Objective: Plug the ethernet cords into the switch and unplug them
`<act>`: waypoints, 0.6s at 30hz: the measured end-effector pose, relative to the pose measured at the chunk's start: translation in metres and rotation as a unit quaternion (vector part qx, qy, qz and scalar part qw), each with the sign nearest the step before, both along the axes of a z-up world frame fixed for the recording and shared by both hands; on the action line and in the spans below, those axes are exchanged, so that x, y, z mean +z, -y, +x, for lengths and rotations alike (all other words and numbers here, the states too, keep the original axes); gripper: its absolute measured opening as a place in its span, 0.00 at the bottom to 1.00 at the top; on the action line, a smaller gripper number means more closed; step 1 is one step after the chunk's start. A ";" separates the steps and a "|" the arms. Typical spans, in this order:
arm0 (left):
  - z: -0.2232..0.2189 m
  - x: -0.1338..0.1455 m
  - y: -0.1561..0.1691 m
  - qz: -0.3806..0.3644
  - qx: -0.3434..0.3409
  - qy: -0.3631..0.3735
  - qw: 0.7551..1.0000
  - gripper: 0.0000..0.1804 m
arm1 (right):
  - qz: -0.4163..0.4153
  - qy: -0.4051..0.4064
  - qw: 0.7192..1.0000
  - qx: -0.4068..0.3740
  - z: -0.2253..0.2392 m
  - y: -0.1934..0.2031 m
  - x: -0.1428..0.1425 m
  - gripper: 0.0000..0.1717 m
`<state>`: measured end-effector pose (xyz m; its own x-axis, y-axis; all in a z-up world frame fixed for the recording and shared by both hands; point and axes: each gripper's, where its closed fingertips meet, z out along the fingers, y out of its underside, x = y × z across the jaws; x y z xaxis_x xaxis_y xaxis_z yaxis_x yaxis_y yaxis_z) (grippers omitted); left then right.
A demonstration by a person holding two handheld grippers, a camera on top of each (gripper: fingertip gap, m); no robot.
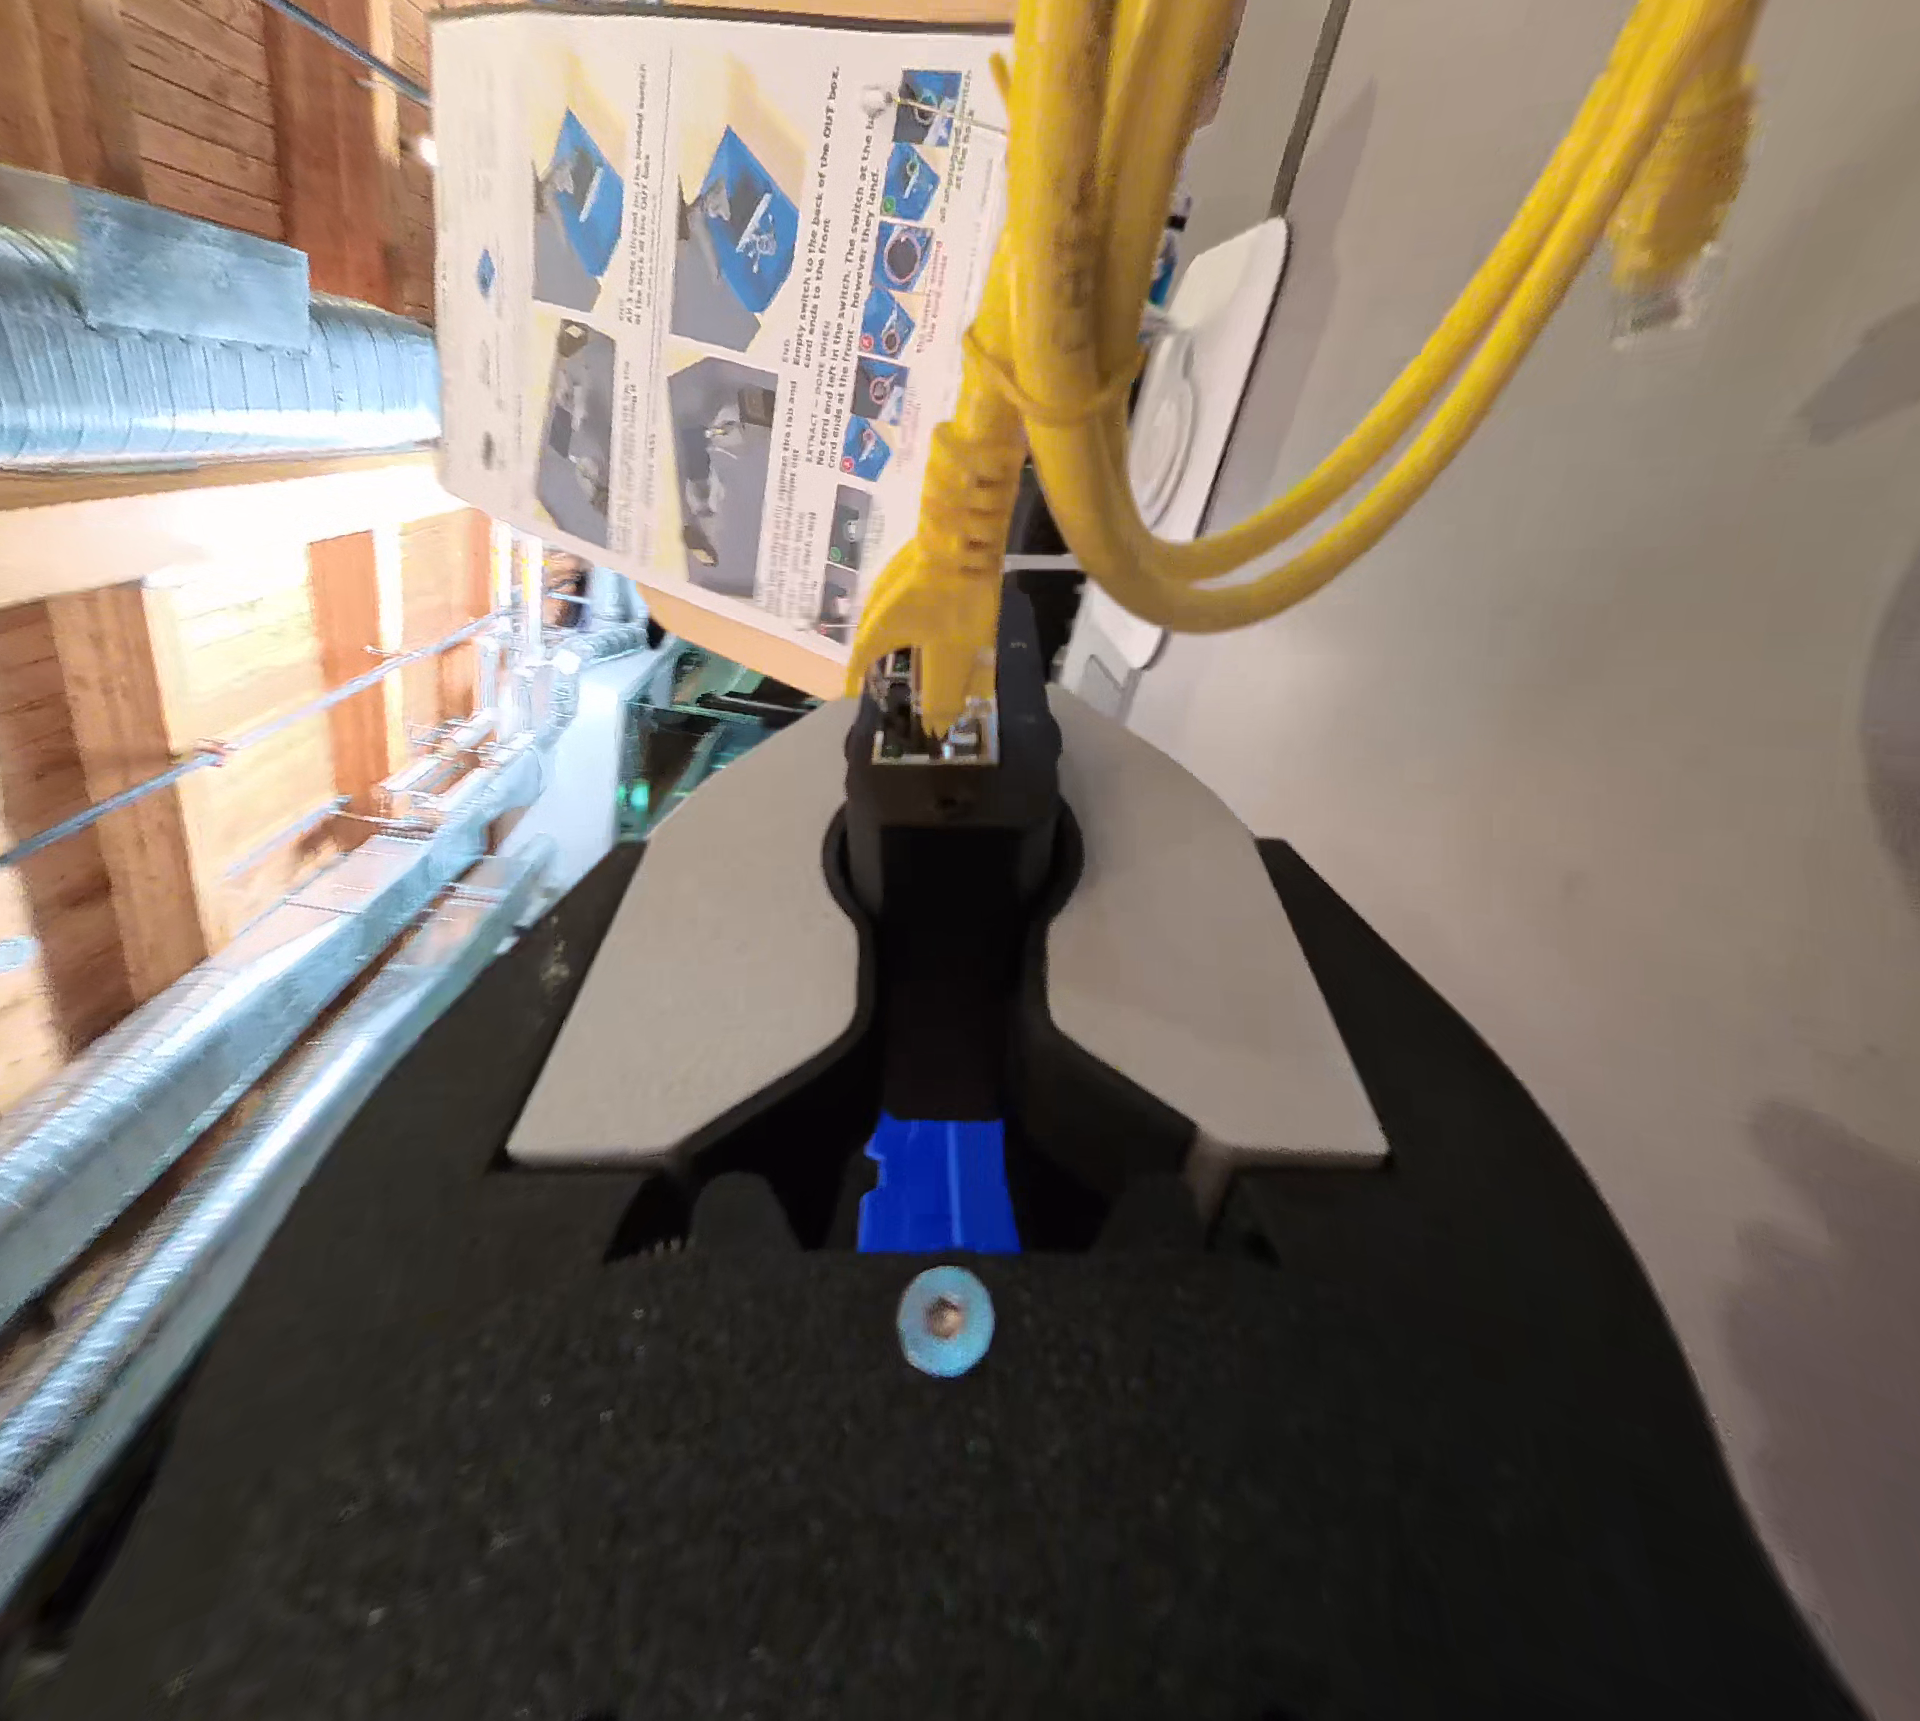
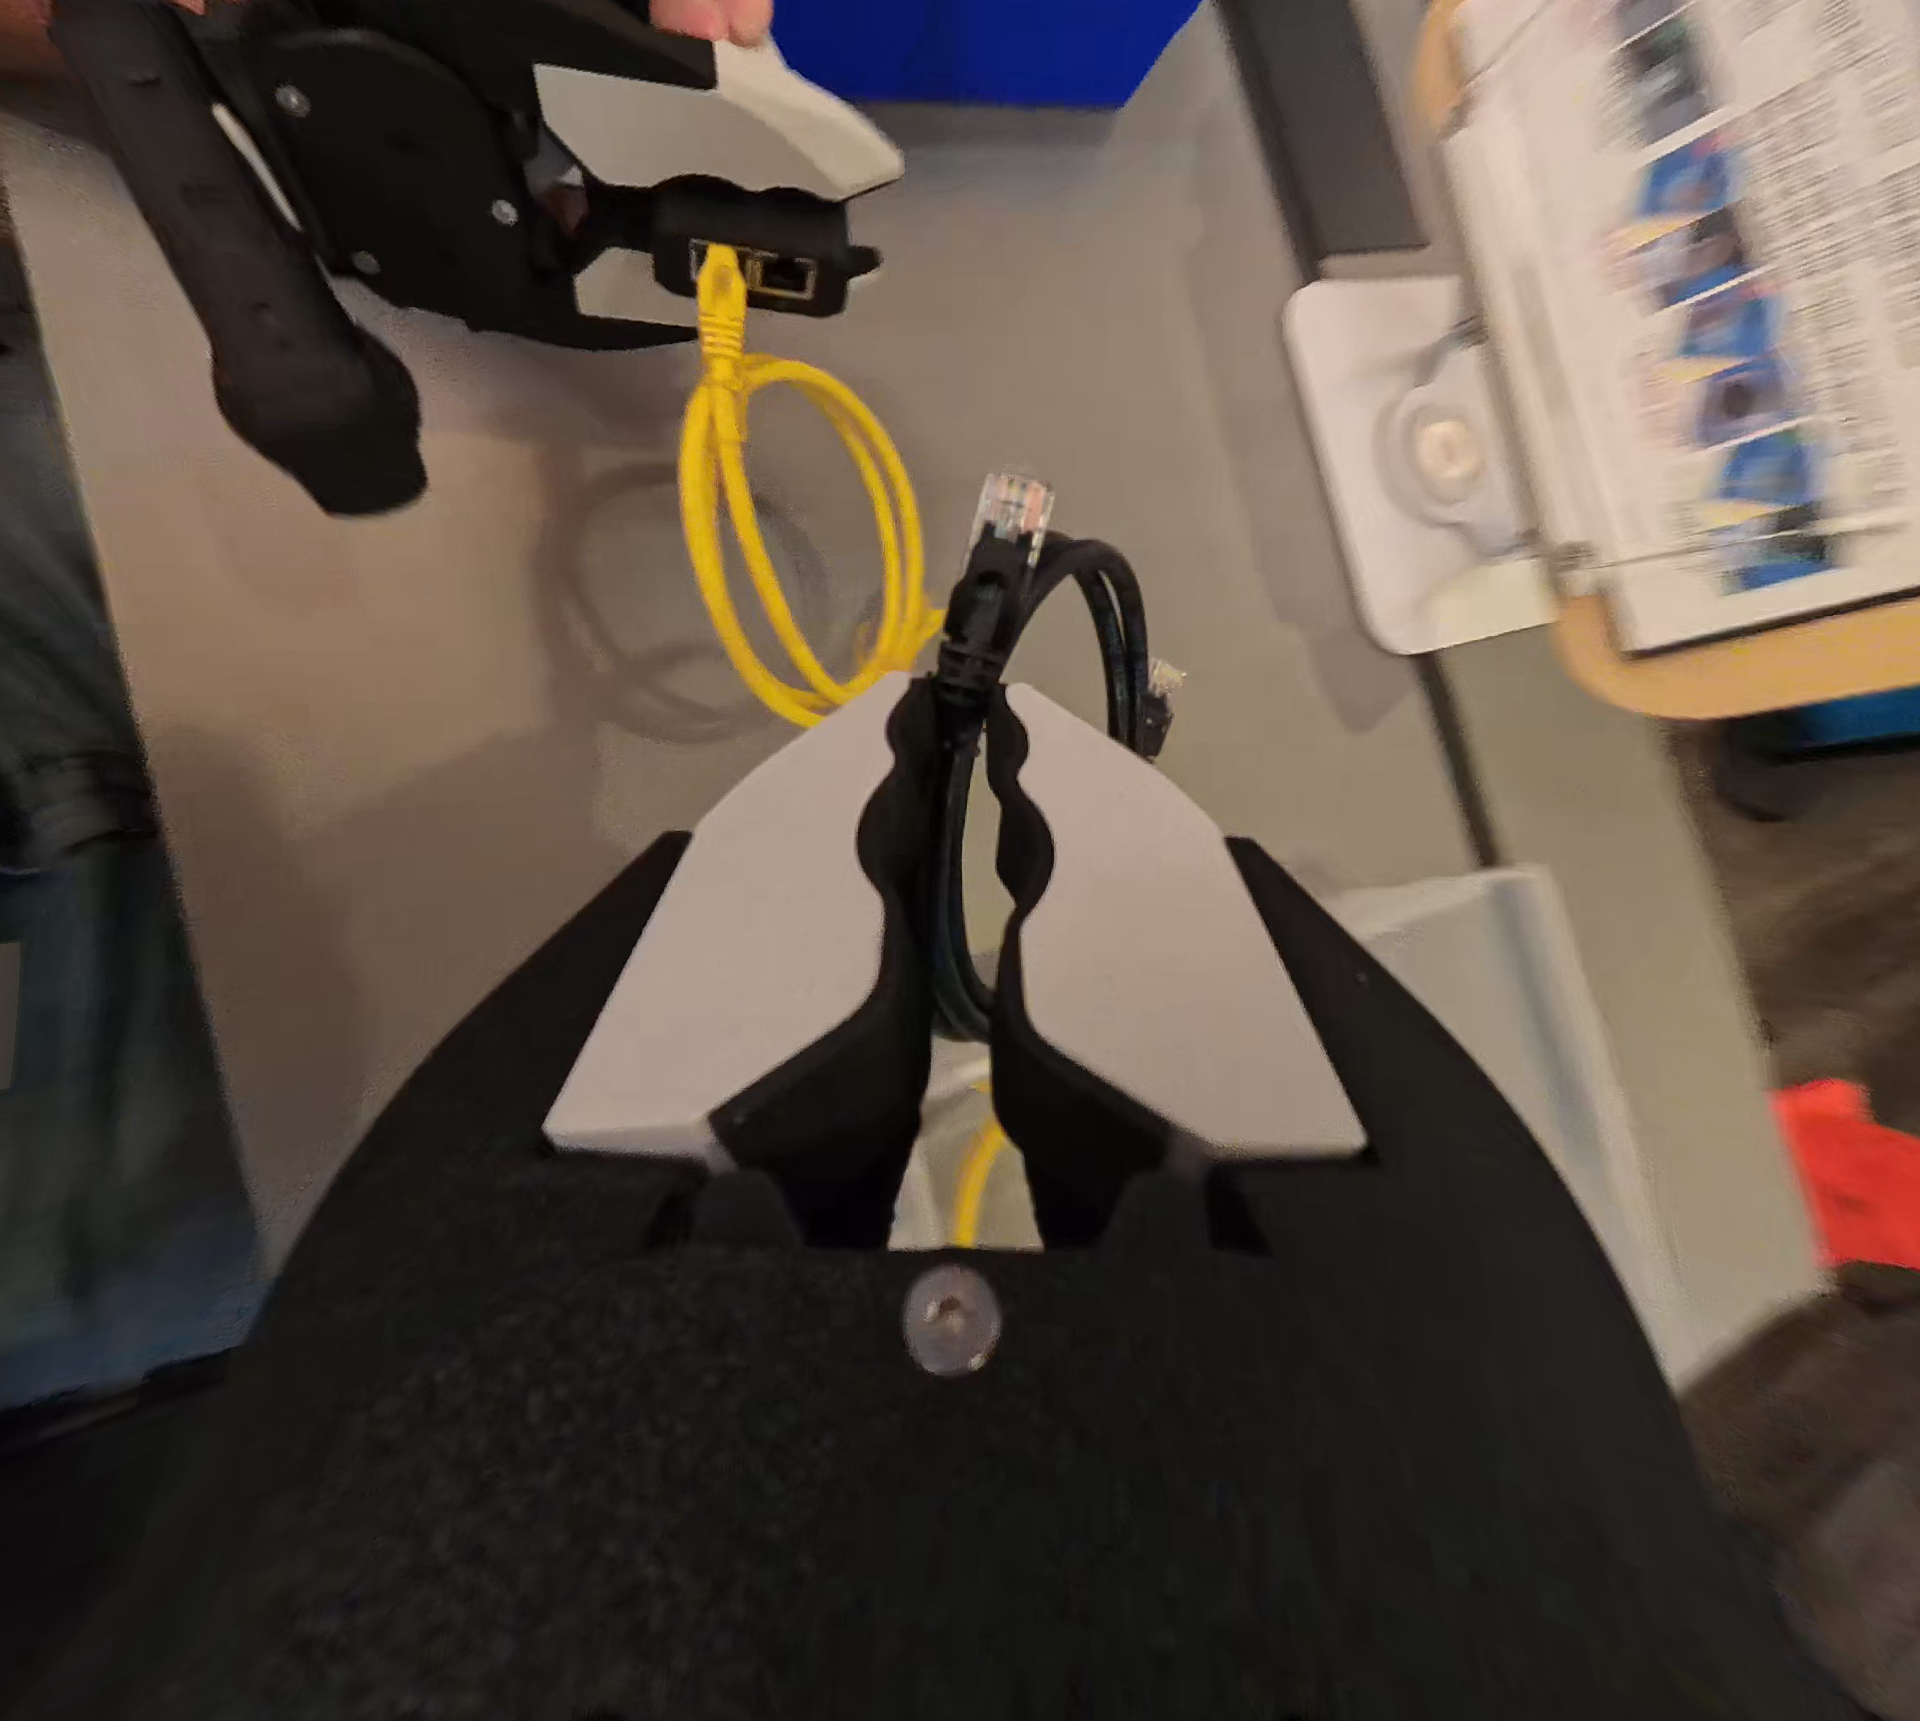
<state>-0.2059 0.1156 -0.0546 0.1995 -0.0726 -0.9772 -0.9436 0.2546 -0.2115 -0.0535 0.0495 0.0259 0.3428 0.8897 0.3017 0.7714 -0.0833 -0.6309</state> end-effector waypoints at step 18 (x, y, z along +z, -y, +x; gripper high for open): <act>0.020 -0.006 0.009 -0.067 -0.050 0.055 0.995 0.14 | -0.073 0.159 0.973 -0.148 0.166 -0.035 -0.154 0.07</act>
<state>-0.1858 0.1063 -0.0607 0.2899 -0.2254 -0.9301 -0.8842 0.3089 -0.3505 0.1124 0.0844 -0.1283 0.4997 0.8077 0.3129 0.8548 -0.4013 -0.3290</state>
